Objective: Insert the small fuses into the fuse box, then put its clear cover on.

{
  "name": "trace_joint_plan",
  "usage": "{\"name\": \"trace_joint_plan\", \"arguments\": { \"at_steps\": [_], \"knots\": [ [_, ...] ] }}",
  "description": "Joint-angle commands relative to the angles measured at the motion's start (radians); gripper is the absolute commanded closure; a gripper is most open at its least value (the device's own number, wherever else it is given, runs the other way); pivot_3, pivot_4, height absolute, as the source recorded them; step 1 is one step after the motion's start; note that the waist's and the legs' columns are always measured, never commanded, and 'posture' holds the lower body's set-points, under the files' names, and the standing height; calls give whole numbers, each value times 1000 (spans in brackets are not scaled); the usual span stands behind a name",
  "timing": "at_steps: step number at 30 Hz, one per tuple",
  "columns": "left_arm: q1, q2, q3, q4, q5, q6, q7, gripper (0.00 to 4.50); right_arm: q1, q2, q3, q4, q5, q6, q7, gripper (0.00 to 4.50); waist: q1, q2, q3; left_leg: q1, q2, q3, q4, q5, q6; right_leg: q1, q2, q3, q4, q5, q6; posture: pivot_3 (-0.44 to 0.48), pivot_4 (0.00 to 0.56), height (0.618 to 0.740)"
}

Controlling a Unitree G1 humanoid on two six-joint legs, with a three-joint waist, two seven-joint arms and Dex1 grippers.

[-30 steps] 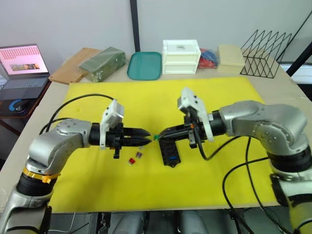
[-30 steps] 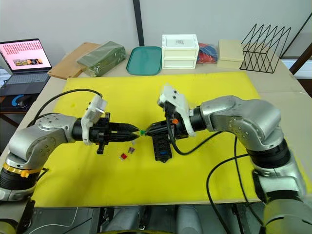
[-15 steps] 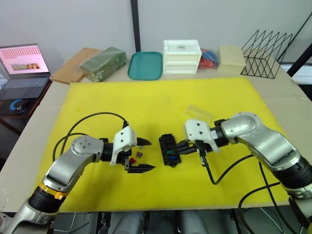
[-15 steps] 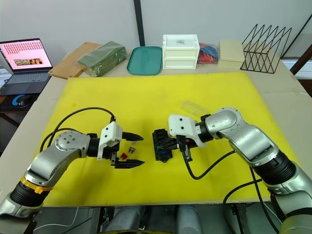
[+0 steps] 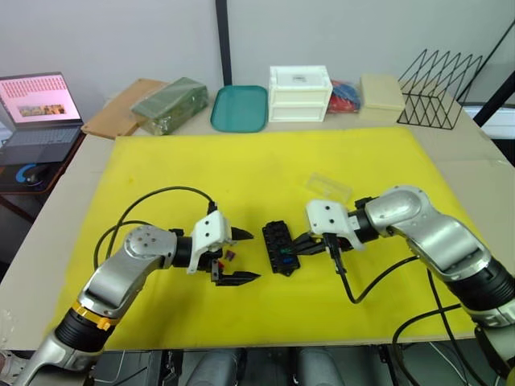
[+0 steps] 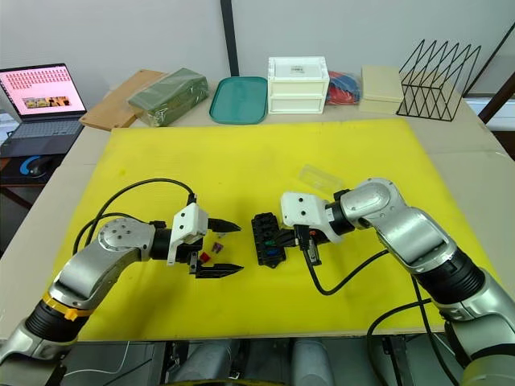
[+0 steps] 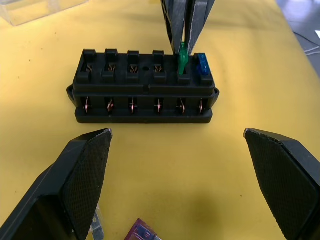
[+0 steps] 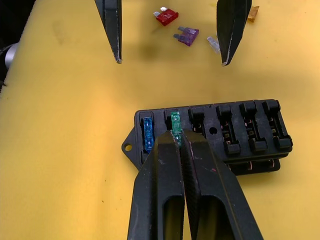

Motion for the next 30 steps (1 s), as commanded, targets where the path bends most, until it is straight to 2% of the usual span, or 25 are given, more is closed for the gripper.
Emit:
{"name": "trace_joint_plan", "arguments": {
  "at_steps": [1,13,30],
  "knots": [
    [6,-4,6,-15,5,-31,-2,53,6,3,-9,-7,-22,-15,11,4500,0,0,0,0,0,0,0,0,0,0,0,0,0,0,0,0,150,740],
    [15,-12,5,-6,16,-53,1,53,-13,18,-26,-16,-11,-13,39,4500,0,0,0,0,0,0,0,0,0,0,0,0,0,0,0,0,150,740],
    [12,-30,8,-4,30,-54,13,53,-27,25,30,32,-127,-82,72,4500,0,0,0,0,0,0,0,0,0,0,0,0,0,0,0,0,150,740]
  ]
}}
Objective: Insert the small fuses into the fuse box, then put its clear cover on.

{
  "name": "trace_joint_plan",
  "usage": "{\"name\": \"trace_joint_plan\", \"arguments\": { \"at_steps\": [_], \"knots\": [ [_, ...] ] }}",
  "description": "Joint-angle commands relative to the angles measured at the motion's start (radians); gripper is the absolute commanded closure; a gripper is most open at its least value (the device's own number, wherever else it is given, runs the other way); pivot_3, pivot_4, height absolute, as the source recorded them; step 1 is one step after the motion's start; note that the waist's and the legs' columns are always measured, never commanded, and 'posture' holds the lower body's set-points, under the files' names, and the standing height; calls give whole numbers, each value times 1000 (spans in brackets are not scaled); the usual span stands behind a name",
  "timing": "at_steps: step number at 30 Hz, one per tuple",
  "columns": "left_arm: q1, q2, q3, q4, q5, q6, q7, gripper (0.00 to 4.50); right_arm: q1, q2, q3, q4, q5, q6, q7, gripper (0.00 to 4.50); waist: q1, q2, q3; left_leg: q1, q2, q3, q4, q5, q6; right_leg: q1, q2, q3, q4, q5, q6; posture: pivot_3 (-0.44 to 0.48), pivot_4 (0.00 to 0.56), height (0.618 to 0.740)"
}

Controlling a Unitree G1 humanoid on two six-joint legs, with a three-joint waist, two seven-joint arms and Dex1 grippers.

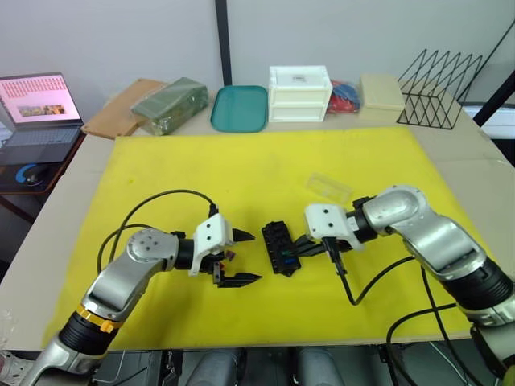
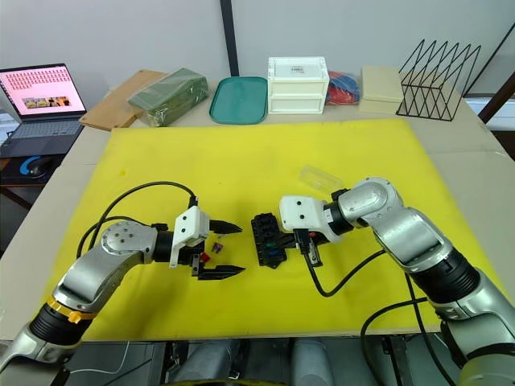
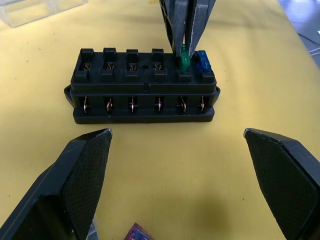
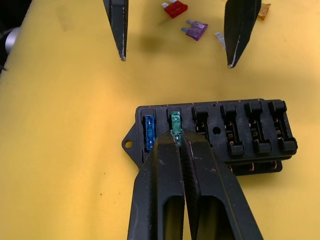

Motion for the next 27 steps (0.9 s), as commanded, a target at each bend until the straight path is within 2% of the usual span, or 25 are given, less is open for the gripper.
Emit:
{"name": "trace_joint_plan", "arguments": {
  "at_steps": [1,13,16,19,27],
  "knots": [
    [-8,-5,9,-10,2,-18,7,53,-14,1,23,17,-48,-27,15,4500,0,0,0,0,0,0,0,0,0,0,0,0,0,0,0,0,150,740],
    [-9,-9,13,-14,5,-15,15,53,-36,32,33,28,-68,-20,39,4500,-1,0,0,0,0,0,0,0,0,0,0,0,0,0,0,0,150,740],
    [-10,-6,14,-12,6,-17,13,0,-40,36,23,20,-56,-7,39,3752,0,0,0,0,0,0,0,0,0,0,0,0,0,0,0,0,150,740],
    [-12,-6,16,-12,5,-17,12,0,-47,50,3,5,-34,16,32,2785,0,0,0,0,0,0,0,0,0,0,0,0,0,0,0,0,150,740],
    [-10,-7,18,-12,6,-17,17,0,-67,70,-59,-54,23,91,3,2785,0,0,0,0,0,0,0,0,0,0,0,0,0,0,0,0,150,740]
  ]
}}
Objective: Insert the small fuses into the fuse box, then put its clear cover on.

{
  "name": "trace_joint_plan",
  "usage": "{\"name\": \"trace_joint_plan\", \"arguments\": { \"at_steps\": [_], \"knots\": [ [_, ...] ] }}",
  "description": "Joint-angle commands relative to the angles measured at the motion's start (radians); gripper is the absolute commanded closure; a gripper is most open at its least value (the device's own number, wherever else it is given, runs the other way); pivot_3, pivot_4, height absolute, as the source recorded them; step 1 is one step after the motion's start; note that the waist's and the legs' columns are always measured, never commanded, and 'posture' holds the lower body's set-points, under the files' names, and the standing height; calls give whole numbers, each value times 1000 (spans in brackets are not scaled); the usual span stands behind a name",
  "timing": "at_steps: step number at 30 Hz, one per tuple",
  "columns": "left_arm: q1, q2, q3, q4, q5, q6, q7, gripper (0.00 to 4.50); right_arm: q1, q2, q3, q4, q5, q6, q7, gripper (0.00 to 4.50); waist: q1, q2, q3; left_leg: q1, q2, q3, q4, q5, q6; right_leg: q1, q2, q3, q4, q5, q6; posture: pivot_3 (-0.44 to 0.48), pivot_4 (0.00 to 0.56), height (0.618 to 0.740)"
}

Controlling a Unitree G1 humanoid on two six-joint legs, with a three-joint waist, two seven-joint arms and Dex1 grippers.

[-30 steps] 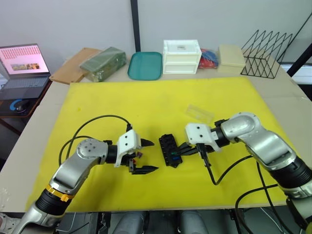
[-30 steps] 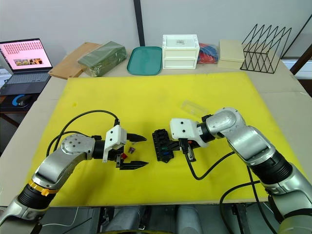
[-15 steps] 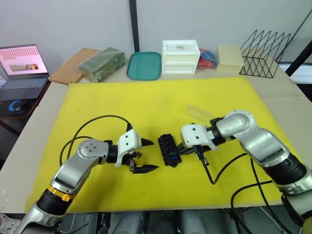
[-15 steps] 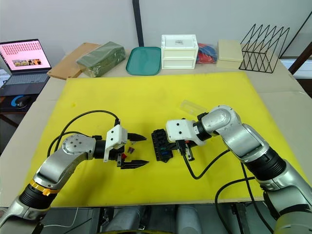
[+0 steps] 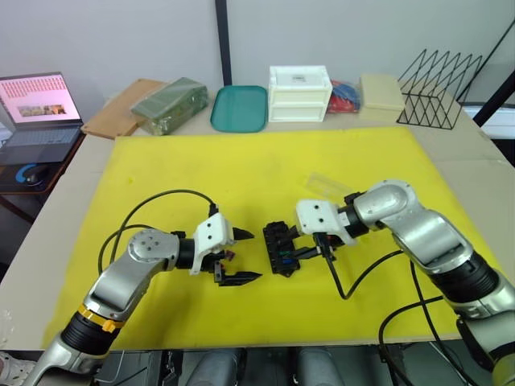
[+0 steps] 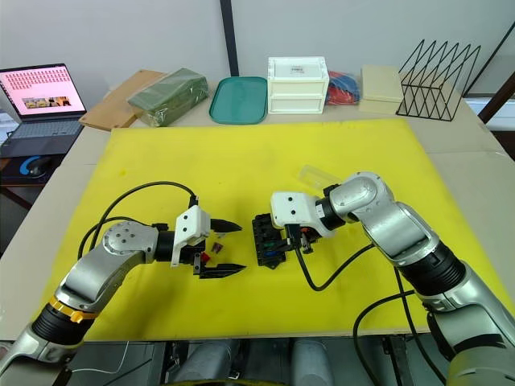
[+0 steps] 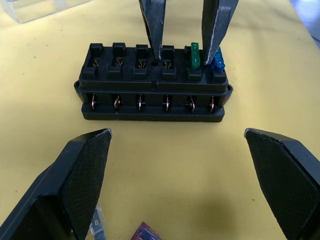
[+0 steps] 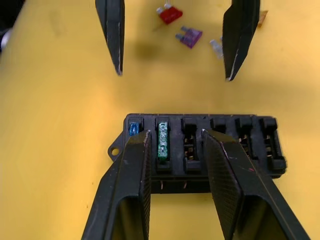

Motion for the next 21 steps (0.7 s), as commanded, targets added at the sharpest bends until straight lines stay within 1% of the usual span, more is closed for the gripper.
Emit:
{"name": "trace_joint_plan", "arguments": {
  "at_steps": [1,4,7,8,17,21],
  "knots": [
    [-11,1,18,-21,-6,-16,1,0,-25,7,-57,-56,40,25,-14,2785,0,0,0,0,0,0,0,0,0,0,0,0,0,0,0,0,150,740],
    [-15,1,20,-16,-4,-17,3,0,-21,6,-66,-65,61,38,-11,3403,0,0,0,0,0,0,0,0,0,0,0,0,0,0,0,0,150,740],
    [-22,3,24,-6,-2,-20,3,0,-10,2,-68,-65,80,40,-6,4378,0,0,0,0,0,0,0,0,0,0,0,0,0,0,0,0,150,740],
    [-24,4,26,-3,-2,-21,2,0,-5,1,-67,-63,83,37,-6,4469,0,0,0,0,0,0,0,0,0,0,0,0,0,0,0,0,150,740],
    [-28,8,34,-4,-6,-14,3,0,48,-2,-49,-24,71,-12,-10,4469,0,0,0,0,0,0,0,0,0,0,0,0,0,0,0,0,150,740],
    [-28,8,35,-8,-8,-11,3,0,91,-9,-13,33,2,-79,-24,4469,0,0,0,0,0,0,0,0,0,0,0,0,0,0,0,0,150,740]
  ]
}}
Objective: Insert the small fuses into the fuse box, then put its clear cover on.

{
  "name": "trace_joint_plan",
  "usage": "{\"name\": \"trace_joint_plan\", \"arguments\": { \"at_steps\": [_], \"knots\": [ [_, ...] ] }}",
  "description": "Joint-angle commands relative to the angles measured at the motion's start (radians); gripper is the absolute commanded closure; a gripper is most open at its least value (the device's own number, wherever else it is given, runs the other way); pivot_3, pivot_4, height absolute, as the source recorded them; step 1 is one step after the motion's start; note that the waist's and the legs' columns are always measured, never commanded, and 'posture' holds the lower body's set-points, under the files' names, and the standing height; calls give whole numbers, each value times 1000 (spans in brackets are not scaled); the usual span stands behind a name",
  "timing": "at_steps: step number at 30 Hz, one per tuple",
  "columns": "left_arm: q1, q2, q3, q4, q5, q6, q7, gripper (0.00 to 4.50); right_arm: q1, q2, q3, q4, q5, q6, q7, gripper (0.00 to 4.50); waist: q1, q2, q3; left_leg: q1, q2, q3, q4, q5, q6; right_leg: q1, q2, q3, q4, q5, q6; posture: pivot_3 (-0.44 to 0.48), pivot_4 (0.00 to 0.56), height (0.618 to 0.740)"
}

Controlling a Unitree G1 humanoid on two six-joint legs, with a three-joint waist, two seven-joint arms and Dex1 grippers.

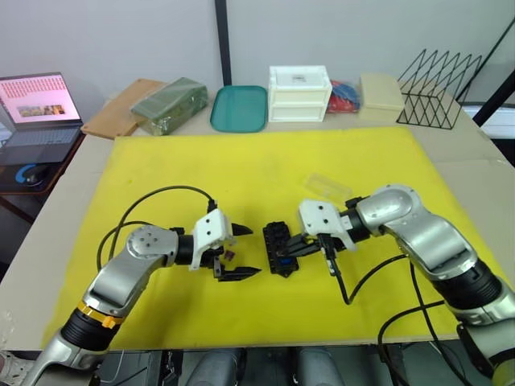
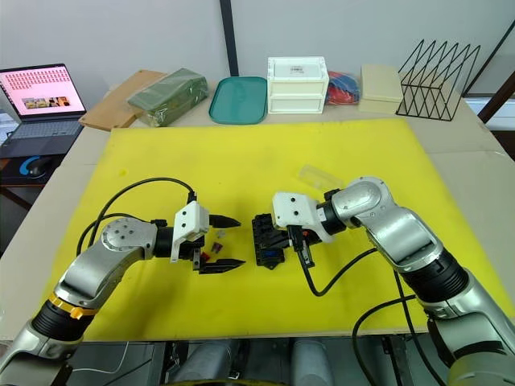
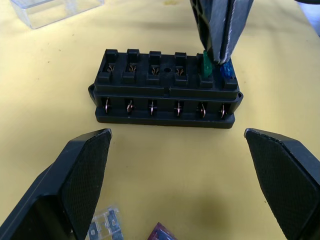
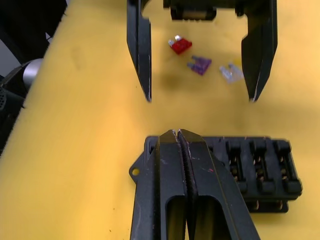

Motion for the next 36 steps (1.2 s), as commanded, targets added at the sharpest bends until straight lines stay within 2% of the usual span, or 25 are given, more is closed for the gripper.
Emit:
{"name": "trace_joint_plan", "arguments": {
  "at_steps": [1,9,12,16,20,24,30,34,36],
  "knots": [
    [-8,7,25,-20,-9,-10,1,0,20,-9,16,32,-52,-51,-12,4469,-1,0,0,0,0,0,0,0,0,0,0,0,0,0,0,0,150,740],
    [-4,19,28,-30,-19,-1,-12,0,9,-4,-28,-1,-11,-29,-19,4469,0,0,0,0,0,0,0,0,0,0,0,0,0,0,0,0,150,740],
    [-7,21,56,-50,-73,48,-13,0,-14,-4,-69,-29,35,16,-24,4469,0,0,0,0,0,0,0,0,0,0,0,0,0,0,0,0,150,740],
    [-32,56,172,-91,-213,168,-18,0,-32,-27,-161,-81,107,83,-38,4469,0,0,0,0,0,0,0,0,0,0,0,0,0,0,0,0,150,740],
    [13,201,352,-80,-293,237,-57,0,37,-117,-276,-111,129,108,-57,4469,-1,0,0,0,0,-1,0,0,0,0,0,0,0,0,0,0,150,740],
    [128,326,476,-26,-287,225,-111,0,147,-209,-406,-129,172,136,-60,3587,0,0,0,0,0,0,-1,0,0,0,0,0,-1,0,0,0,150,740],
    [251,421,608,109,-248,167,-160,0,313,-287,-551,-91,157,118,-99,1476,2,0,0,0,0,0,-1,0,0,0,0,0,-1,0,0,0,150,740],
    [275,433,627,147,-245,142,-176,0,386,-301,-594,-82,143,94,-127,120,0,1,0,0,0,0,-1,0,1,0,0,0,-1,0,0,0,150,740],
    [266,428,619,148,-249,143,-175,0,398,-299,-596,-88,147,90,-137,24,0,1,0,0,0,0,-1,0,1,0,0,0,-1,0,0,0,150,740]
  ]
}}
